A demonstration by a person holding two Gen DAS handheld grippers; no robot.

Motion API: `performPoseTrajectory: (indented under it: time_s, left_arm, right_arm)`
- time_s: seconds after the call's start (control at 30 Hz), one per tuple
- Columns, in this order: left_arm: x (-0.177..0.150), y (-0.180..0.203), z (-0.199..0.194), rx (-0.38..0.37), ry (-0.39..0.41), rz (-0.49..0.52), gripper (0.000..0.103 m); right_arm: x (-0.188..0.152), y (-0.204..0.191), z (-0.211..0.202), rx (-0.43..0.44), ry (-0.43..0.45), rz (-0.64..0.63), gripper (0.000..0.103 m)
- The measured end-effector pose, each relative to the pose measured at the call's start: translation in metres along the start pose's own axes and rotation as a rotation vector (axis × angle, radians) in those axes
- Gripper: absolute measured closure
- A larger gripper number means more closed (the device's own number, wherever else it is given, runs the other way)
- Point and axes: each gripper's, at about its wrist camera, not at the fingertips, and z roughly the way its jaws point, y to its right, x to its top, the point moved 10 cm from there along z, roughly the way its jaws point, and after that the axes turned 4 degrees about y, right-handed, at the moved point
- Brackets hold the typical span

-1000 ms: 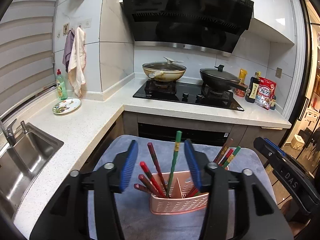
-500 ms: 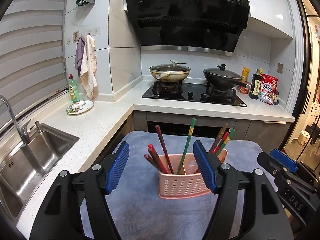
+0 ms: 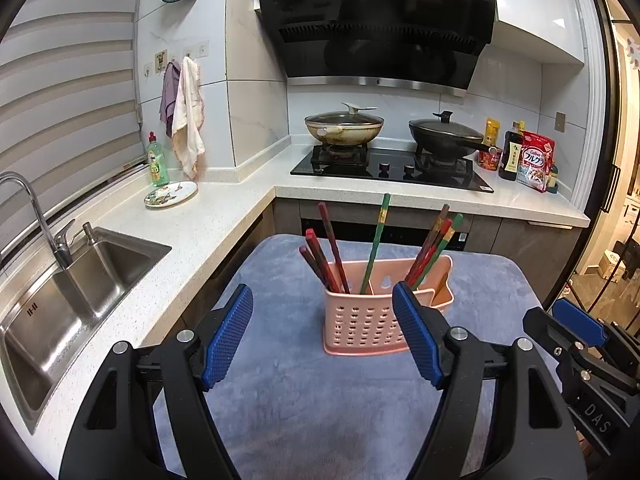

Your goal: Organize utensils

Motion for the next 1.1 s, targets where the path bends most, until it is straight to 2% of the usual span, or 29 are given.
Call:
performPoseTrajectory:
  time_s: [0.23, 0.77, 1.0, 1.1]
  left_arm:
    - [-0.021, 0.000, -0.005, 0.008, -0.028, 0.002, 0.029]
    - [-0.067, -0.011, 0.000, 0.033, -0.118, 0.002, 0.027]
    - [-0.081, -0.018, 0.001, 0.066, -0.144, 0.018, 0.026]
    - [-0.087, -0.019, 0.001, 0.076, -0.150, 0.028, 0.022]
  right_arm:
    - [-0.027, 0.005, -0.005, -0.021, -0.039, -0.003, 0.049]
    - [-0.060, 0.014, -0.009, -0.072, -0.094, -0.048, 0.048]
    - [-0.072, 0.008, -0.007, -0.081, -0.109, -0.085, 0.040]
    - [-0.078, 0.006, -0.006, -0.078, -0.119, -0.094, 0.037]
